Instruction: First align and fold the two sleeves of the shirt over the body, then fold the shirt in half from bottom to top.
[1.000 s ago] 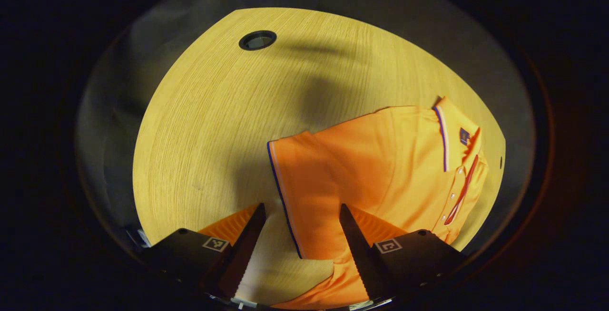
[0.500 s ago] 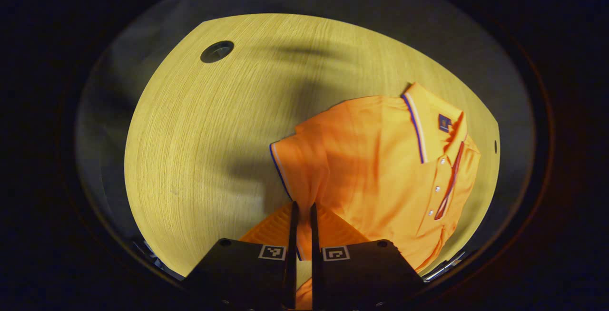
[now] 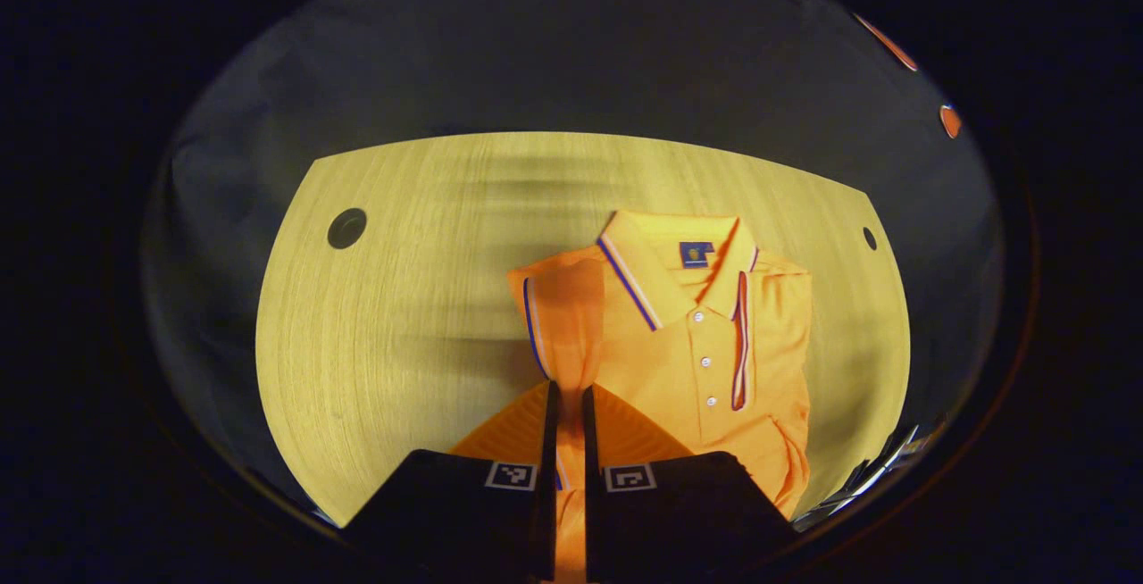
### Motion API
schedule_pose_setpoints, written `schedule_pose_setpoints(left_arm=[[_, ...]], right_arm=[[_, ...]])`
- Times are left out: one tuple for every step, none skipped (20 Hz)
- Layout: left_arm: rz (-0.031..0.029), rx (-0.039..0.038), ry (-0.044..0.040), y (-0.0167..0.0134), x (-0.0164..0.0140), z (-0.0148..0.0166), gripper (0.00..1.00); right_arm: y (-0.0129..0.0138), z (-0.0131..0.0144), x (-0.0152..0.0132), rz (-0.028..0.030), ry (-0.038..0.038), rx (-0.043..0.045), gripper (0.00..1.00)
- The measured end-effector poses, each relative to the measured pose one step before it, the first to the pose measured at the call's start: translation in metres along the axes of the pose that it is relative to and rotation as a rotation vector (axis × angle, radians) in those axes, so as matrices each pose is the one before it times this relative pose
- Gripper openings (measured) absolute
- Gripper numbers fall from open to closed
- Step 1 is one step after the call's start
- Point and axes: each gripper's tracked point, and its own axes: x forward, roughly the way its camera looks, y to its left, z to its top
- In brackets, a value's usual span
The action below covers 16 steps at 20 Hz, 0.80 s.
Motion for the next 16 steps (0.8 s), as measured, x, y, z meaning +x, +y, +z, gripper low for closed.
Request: schedule_pose_setpoints(left_arm=[[-0.01045, 0.01953, -0.01257, -0.01161, -0.00029, 0.00451, 0.13], [-0.01346, 0.02282, -0.01101, -0.0111, 0.00031, 0.00249, 0.13], [-0.01942, 0.0196, -0.00683, -0.01312, -0.0027, 0.00132, 0.13], [-0.03593, 0.02171, -0.01497, -0.01581, -0.00297, 0.00271, 0.22], [-0.03935, 0.01872, -0.02172, -0.01575, -0.00353, 0.0028, 0.27], [-0.03776, 0.01921, -0.0162, -0.01632, -0.0031, -0.00008, 0.4], [-0.0173, 0.01802, -0.01448, -0.00938, -0.00764, 0.00131, 0.49], [-0.00578, 0.02007, -0.01629, -0.00715, -0.00303, -0.00192, 0.69], [0.01196, 0.0152, -0.01325, -0.00315, -0.00521, -0.00055, 0.68], [0.01556, 0.01229, -0.01586, -0.00186, -0.00565, -0.00276, 0.73], [0.01726, 0.00932, -0.02464, -0.00147, -0.00892, -0.00233, 0.76], [0.01319, 0.00596, -0.0288, -0.00199, -0.01016, -0.00075, 0.8], [0.0072, -0.00109, -0.03103, -0.004, -0.0092, -0.00177, 0.8], [0.00977, 0.00122, -0.0336, -0.00082, -0.01079, -0.00292, 0.8], [-0.00217, 0.00653, -0.05069, -0.00248, -0.00951, 0.00049, 0.81], [0.01725, 0.00147, -0.05741, 0.00106, -0.00879, 0.00015, 0.83]], right_arm=[[-0.00123, -0.00039, -0.00094, -0.00234, -0.00264, -0.00649, 0.94], [-0.0007, -0.00287, -0.00243, -0.00234, 0.00291, -0.00459, 0.94], [-0.00245, -0.00176, -0.00072, -0.00305, 0.00103, -0.00226, 0.94], [-0.00163, -0.00197, -0.00308, 0.00082, 0.00041, -0.00075, 0.94], [-0.0024, -0.00155, 0.00017, -0.00178, 0.00161, 0.00308, 0.94], [-0.00017, -0.00128, -0.00207, 0.00632, 0.00017, 0.0025, 0.94], [-0.00169, -0.00123, -0.00151, 0.00088, -0.00052, 0.00343, 0.94], [-0.00074, -0.00082, -0.00193, 0.00673, -0.00454, -0.00201, 0.94], [-0.00101, 0.00074, -0.00127, 0.00087, -0.00524, -0.00474, 0.94], [-0.00082, -0.00005, -0.00157, 0.00126, -0.00723, -0.00684, 0.94], [-0.00076, 0.00119, -0.00145, -0.00099, -0.01073, -0.00873, 0.94], [-0.00031, -0.00014, -0.00189, -0.00062, -0.00986, -0.01112, 0.94], [0.00078, 0.00072, -0.00021, 0.00304, -0.01236, -0.01512, 0.94], [0.00147, 0.00011, -0.00128, 0.00126, -0.01337, -0.01882, 0.95], [0.00108, -0.0012, -0.00082, 0.00591, -0.00884, -0.02199, 0.96], [0.00159, -0.00419, -0.00175, 0.0037, -0.00519, -0.02047, 0.97]])
